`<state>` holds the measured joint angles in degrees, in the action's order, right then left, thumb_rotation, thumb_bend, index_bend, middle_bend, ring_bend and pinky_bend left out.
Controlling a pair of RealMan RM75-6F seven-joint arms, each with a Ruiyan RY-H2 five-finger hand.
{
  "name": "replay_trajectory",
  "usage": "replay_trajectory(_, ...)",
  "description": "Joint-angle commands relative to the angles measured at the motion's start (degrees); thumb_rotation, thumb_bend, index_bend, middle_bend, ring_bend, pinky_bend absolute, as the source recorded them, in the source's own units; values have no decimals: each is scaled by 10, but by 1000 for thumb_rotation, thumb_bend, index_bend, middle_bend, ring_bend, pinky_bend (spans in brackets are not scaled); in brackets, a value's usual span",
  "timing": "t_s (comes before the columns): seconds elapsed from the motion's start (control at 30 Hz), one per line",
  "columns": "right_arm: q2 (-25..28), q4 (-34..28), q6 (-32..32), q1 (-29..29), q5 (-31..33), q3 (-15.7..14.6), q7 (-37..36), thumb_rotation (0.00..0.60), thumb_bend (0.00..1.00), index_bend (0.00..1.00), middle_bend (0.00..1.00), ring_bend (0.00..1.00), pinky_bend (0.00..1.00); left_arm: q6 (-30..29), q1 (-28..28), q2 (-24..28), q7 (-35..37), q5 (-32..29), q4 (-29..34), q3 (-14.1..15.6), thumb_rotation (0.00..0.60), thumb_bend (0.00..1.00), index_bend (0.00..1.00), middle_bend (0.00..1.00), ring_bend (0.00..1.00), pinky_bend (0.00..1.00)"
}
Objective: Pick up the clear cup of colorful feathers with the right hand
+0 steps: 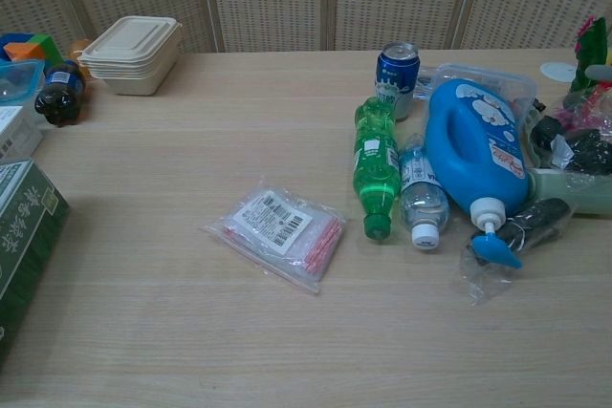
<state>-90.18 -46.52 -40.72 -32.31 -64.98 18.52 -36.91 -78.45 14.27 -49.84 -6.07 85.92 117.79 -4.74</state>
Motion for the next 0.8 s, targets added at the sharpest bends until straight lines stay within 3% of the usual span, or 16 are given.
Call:
replay_trajectory(0.03,-13,16,13,-12,-3,1,-4,346,110,0,0,0,0,-3,-3,2,1,1,0,2,600,262,0,0,0,0)
replay_trajectory(0.13,-26,34,19,-22,-4,5,-6,369,109,0,0,0,0,-9,-8,5,3,1,1,3,600,262,0,0,0,0)
replay_trajectory(0.27,-52,64,0,-33,-2,13,4,515,126,10,2,0,0,-18,-15,10,6,4,2,5,600,263,0,0,0,0)
replay_trajectory(0.37,-71,82,-9,-42,3,20,14,583,138,94,68,4,0,-22,-18,12,9,7,2,6,600,263,0,0,0,0)
replay_trajectory(0.47,-92,100,-20,-52,12,31,27,598,140,139,147,69,0,-26,-22,13,11,11,2,7,600,263,0,0,0,0)
replay_trajectory(0.67,-119,125,-37,-68,28,51,46,600,139,157,207,137,12,-35,-29,17,16,14,2,9,600,263,0,0,0,0)
replay_trajectory(0.8,-134,139,-61,-74,37,64,58,600,139,242,299,230,127,-36,-31,18,19,18,2,9,600,262,0,0,0,0)
